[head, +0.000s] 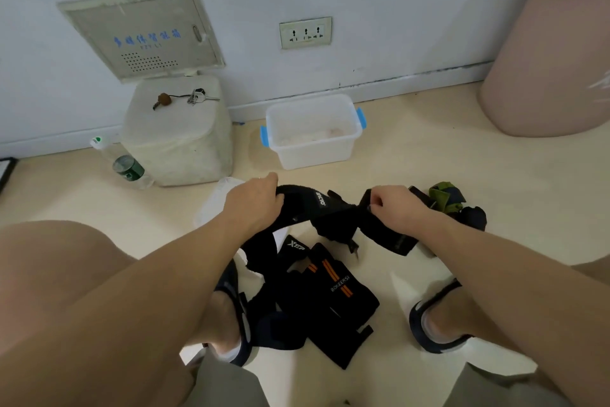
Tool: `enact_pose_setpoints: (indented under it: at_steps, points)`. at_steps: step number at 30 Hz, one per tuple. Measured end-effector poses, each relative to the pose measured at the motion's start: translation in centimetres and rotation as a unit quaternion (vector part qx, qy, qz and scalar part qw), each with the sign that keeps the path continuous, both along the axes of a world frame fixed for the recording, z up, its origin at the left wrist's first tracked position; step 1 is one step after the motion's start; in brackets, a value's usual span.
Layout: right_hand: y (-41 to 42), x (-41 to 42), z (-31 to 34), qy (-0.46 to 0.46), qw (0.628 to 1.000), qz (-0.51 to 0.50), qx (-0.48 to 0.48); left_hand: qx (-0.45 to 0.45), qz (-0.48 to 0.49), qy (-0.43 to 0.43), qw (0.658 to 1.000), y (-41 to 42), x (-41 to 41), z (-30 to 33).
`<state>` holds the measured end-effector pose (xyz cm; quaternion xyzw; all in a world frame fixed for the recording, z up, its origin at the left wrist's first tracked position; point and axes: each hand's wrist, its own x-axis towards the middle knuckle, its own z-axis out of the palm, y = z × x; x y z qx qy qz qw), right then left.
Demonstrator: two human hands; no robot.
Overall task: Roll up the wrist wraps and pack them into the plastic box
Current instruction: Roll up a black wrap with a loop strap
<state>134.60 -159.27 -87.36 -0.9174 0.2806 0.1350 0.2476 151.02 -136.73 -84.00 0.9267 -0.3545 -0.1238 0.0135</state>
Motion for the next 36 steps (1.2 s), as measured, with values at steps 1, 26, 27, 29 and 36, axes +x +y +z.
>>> enact_pose_setpoints:
  at_steps: [1,26,27,29,36]
  points:
    - [-0.1,0.1,0.1,-0.006,1.0,-0.005,-0.013,-0.004,-0.002,-0.025,1.0,0.0,0.2,0.0]
    - [-2.9,0.8,-3.3,0.039,0.989,-0.144,0.023,0.119,0.133,0.009,0.984,3.1,3.4,-3.5]
    - [-3.0,0.8,-3.7,0.043,0.987,-0.151,0.024,0.123,0.144,0.002,0.982,3.3,3.5,-3.7]
    - [-3.1,1.0,-4.6,0.057,0.984,-0.164,0.027,0.131,0.166,-0.009,0.977,3.7,3.8,-4.1]
    - [-2.7,1.9,-6.6,0.14,0.98,-0.136,0.031,0.153,0.143,0.068,0.976,4.5,3.8,-6.9]
